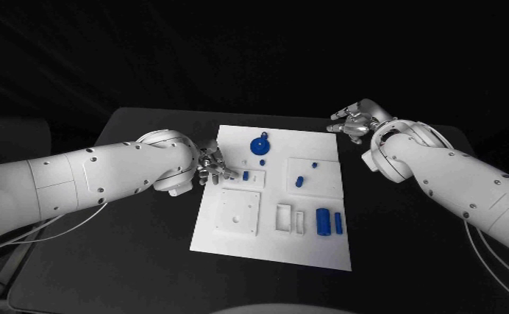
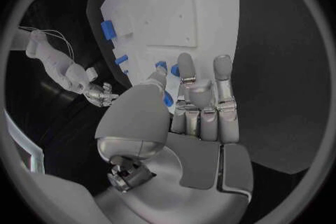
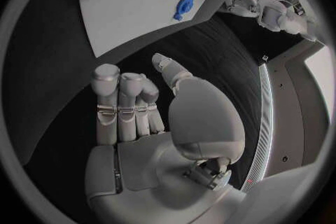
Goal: Assemble the parts on the task board
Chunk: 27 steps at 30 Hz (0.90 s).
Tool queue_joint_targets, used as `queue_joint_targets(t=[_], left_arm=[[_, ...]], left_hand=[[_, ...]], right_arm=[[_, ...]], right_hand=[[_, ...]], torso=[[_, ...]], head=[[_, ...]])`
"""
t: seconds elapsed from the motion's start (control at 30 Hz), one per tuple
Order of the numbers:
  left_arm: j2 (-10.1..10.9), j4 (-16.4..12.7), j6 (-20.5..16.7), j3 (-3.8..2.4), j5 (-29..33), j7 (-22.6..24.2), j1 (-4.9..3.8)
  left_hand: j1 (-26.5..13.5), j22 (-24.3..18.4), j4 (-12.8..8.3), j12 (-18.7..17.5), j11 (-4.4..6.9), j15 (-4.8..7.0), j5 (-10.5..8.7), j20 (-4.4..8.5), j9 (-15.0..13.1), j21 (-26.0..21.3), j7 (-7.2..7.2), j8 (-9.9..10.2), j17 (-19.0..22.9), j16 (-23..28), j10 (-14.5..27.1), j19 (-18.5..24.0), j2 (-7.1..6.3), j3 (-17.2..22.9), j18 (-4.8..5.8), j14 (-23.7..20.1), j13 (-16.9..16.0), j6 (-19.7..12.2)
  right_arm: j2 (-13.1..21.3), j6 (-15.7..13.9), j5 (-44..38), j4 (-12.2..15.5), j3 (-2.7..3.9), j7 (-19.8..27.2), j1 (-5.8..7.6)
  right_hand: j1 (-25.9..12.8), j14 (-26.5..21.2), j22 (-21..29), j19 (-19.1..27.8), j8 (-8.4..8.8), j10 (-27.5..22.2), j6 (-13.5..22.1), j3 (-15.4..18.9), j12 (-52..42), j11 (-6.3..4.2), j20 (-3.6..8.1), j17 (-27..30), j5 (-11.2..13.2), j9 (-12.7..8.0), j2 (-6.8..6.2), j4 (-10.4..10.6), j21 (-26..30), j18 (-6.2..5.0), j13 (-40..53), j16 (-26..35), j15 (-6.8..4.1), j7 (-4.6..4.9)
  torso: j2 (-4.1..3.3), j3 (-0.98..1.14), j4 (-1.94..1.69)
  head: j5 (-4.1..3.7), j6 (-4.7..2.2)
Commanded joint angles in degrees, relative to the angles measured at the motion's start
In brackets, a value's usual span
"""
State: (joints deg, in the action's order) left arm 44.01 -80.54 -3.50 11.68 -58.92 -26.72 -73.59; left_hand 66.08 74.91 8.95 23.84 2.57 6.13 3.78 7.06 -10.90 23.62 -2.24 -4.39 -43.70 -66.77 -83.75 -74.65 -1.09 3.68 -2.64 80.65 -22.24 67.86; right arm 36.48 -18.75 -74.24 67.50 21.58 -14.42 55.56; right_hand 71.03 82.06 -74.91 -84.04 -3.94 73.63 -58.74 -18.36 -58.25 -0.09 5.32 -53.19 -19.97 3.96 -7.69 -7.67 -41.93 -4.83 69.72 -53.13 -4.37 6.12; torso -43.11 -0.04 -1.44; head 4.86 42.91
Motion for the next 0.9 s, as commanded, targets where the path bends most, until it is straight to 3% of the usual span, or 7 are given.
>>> queue_joint_targets(t=[0.03,0.43,0.9], left_arm=[[-0.28,0.19,0.7,0.04,-0.52,-0.33,0.1],[-1.28,1.04,1.18,0.23,-0.55,-0.51,0.58],[-1.74,1.54,0.5,0.31,-0.97,-1.6,0.93]], left_hand=[[-0.04,0.98,-0.62,-0.27,-0.18,-0.12,0.29,-0.09,-0.08,-0.19,-0.12,0.04,0.07,0.02,-0.86,-0.17,0.66,-0.08,0.26,-0.03,-0.08,0.19],[0.1,1.02,-2.19,-0.24,-0.13,-0.11,1.08,-0.12,-0.39,-0.02,0.01,-0.02,-0.13,-0.17,-0.92,-0.15,2.15,-1.11,0.23,0.02,-0.08,0.37],[0.38,1.01,-2.58,-0.21,-0.1,-0.08,1.29,-0.09,-0.57,0.07,0.07,-0.09,-0.22,-0.27,-0.95,-0.14,3.17,-1.13,0.24,0.06,-0.11,0.41]], right_arm=[[-0.02,0.0,-0.21,0.08,0.01,0.47,-0.05],[-0.08,0.04,-0.21,0.07,0.01,0.47,-0.07],[-0.05,0.12,-0.22,0.09,0.01,0.44,-0.09]], right_hand=[[-0.22,0.38,-1.77,-3.14,0.35,-0.16,-0.32,-0.33,-0.06,-0.11,0.21,-0.07,-0.17,-0.07,-0.01,0.08,0.05,-0.36,0.0,0.19,0.05,0.24],[-0.32,0.39,-1.71,-3.14,0.36,-0.16,-0.34,-0.37,-0.05,-0.11,0.21,-0.09,-0.2,-0.07,-0.03,0.14,0.08,-0.36,-0.01,0.18,0.05,0.24],[-0.32,0.39,-1.71,-3.14,0.36,-0.16,-0.34,-0.37,-0.05,-0.11,0.21,-0.09,-0.2,-0.07,-0.03,0.14,0.08,-0.36,-0.01,0.18,0.05,0.24]], torso=[[-0.01,0.01,-0.02],[-0.01,-0.01,-0.01],[-0.01,0.01,-0.02]], head=[[-0.04,0.0],[-0.15,0.07],[-0.29,0.06]])
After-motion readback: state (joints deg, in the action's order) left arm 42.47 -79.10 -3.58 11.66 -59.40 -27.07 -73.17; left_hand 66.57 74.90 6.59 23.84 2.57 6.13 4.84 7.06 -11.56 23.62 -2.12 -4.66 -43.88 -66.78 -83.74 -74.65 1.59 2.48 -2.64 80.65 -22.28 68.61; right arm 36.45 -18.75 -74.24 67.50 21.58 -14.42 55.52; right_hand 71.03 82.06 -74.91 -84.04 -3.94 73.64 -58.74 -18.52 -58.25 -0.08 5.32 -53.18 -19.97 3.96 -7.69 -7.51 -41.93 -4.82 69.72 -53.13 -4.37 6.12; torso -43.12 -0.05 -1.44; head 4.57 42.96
